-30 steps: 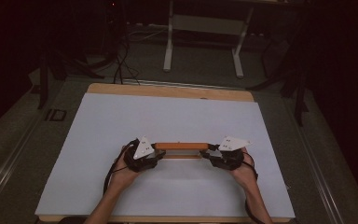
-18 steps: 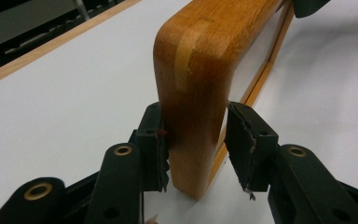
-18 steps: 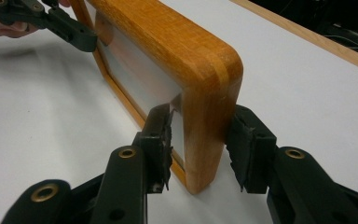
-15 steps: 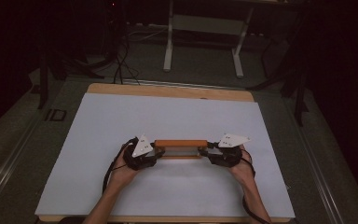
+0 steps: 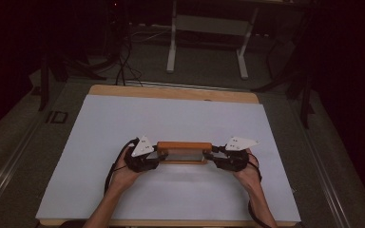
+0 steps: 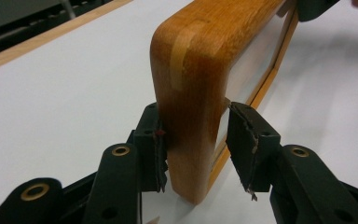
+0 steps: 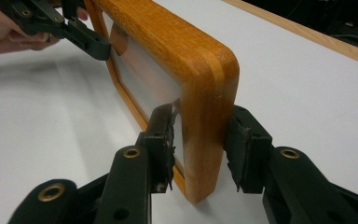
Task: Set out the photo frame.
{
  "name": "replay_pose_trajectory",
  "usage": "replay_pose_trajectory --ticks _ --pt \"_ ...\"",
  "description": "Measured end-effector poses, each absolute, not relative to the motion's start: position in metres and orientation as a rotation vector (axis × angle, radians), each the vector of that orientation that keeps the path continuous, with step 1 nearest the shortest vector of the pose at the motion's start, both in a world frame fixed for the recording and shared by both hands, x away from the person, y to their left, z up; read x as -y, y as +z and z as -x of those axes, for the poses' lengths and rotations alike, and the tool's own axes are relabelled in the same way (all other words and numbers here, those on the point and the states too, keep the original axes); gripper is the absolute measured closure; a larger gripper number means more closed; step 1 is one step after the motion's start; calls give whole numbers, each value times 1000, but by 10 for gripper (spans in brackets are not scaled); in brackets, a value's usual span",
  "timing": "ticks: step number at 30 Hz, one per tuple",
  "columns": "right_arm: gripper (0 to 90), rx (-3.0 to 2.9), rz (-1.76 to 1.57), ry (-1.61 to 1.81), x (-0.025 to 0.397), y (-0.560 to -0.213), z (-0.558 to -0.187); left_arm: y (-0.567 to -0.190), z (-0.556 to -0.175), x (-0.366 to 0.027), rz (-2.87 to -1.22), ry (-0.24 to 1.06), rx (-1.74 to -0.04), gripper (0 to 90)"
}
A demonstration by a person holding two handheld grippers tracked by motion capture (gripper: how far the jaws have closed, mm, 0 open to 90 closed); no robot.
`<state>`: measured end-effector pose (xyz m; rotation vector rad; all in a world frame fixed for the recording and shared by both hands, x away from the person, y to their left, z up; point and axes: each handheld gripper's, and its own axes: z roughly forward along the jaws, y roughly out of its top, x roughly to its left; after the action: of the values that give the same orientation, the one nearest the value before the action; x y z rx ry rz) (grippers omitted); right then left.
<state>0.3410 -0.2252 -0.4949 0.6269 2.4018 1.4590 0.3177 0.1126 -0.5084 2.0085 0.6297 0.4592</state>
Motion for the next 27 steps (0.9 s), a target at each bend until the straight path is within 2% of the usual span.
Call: replay_pose_trajectory --ticks 7,27 --pt "649 -2426 -693 1490 226 -494 -338 -508 -321 -116 -1989 355 -681 570" --pt "660 -2474 -831 1540 232 -490 -335 -505 -325 -120 -1944 182 -736 576"
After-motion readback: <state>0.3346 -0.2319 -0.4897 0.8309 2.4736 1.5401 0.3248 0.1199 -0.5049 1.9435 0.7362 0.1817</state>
